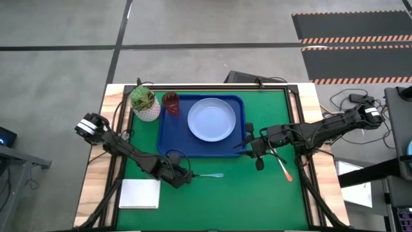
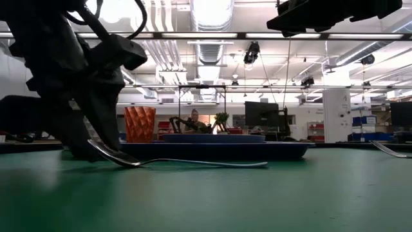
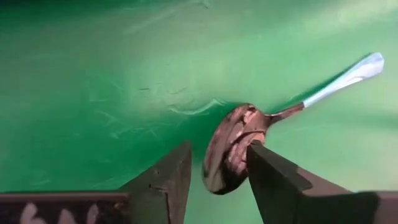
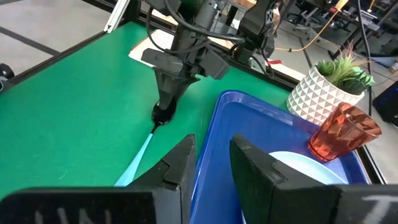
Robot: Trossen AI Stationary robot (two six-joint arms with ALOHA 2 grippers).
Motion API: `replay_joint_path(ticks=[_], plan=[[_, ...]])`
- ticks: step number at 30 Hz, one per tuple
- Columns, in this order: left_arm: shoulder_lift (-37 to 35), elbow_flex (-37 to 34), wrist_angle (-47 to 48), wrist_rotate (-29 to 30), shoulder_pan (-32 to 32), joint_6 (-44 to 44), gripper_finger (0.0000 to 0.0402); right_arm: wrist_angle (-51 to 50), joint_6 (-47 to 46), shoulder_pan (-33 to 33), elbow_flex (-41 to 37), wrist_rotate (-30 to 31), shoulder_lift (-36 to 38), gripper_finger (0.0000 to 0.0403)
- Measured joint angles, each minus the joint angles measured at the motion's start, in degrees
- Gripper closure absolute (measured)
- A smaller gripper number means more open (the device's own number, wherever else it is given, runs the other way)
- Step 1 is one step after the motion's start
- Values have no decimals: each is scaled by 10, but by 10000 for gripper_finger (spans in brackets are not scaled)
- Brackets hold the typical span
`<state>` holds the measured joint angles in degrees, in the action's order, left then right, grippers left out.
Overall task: Pick and place plate/cup/fork/spoon on tray
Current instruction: Put the blue spoon on the blue tray to the left of the blue plate
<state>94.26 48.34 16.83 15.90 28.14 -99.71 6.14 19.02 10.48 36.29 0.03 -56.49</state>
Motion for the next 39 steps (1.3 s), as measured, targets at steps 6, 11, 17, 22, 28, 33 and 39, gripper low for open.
replay_joint_path(ticks=[6,11,17,22,28,33,39], plan=[[8,0,-2,-17,0,21,327,-2,-3,0,0,0,0,314],[0,2,-9,-19,0,43,391,-3,-5,0,0,0,0,314],[-32,1,2,-19,-1,79,399,-16,-12,0,0,0,0,314],[-83,16,7,-15,-5,166,401,-18,-26,0,0,0,0,314],[-120,51,5,27,-18,263,401,-25,-65,0,0,0,-7,314],[-126,93,24,10,-33,316,401,-21,-118,0,0,0,-42,314],[-117,152,216,-7,-36,311,401,33,-197,0,0,-1,-103,314]])
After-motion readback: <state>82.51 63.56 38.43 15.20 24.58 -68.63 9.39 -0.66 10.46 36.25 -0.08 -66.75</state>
